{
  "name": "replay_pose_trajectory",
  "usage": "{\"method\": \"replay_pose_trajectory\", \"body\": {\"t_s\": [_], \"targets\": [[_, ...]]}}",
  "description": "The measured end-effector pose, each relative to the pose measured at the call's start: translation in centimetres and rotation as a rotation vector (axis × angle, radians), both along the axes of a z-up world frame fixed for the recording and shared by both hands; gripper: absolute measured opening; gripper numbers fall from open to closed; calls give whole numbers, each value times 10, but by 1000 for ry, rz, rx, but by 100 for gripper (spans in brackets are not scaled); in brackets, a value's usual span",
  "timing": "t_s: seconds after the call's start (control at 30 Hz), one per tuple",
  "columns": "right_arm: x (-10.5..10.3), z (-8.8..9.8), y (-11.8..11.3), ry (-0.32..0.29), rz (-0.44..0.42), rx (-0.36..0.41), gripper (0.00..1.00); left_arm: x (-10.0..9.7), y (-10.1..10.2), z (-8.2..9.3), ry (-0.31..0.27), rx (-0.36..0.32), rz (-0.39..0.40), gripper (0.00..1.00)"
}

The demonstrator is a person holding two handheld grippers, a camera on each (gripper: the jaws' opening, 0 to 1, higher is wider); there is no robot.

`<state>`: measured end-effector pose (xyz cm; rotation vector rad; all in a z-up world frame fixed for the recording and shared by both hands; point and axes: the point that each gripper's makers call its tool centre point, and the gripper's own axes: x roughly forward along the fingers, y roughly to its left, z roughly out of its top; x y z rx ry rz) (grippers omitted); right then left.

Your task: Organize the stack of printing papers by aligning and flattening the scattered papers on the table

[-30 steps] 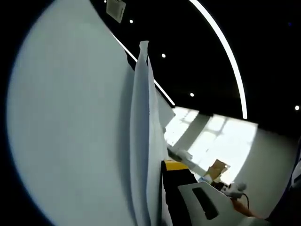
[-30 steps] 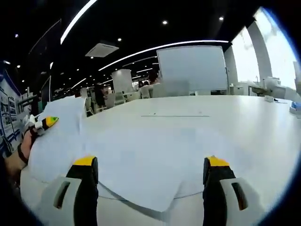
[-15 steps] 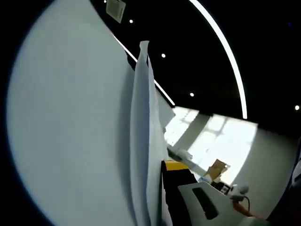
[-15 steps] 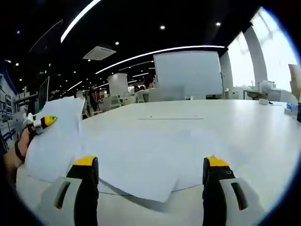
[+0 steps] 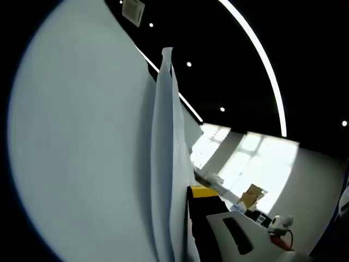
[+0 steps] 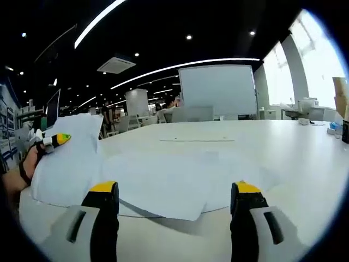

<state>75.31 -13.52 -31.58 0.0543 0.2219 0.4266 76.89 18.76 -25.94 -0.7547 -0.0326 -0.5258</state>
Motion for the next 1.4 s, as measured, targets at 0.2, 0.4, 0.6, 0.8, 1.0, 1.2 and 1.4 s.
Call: {"method": "replay_pose_trajectory", "body": {"t_s": [0.2, 0.4, 0.6, 0.8, 1.0, 1.2, 1.4], "targets": [[-1, -4, 4, 8, 12, -40, 78, 0, 0, 0, 0, 2, -1, 6], [2, -9, 2, 21, 8, -69, 78, 1, -1, -1, 2, 10, -1, 6], [3, -13, 0, 51, 5, -49, 76, 1, 0, -1, 3, 5, 1, 6], [4, -14, -1, 60, 7, -33, 74, 0, -1, -1, 1, 9, 2, 6], [7, -17, -2, 68, 5, -51, 74, 0, -4, -2, 0, 24, -2, 6], [7, -20, -1, 77, 6, -73, 74, 0, -4, -2, 0, 23, -2, 6], [8, -21, -3, 82, 2, -74, 73, 0, -4, -2, 1, 23, -3, 6]]}}
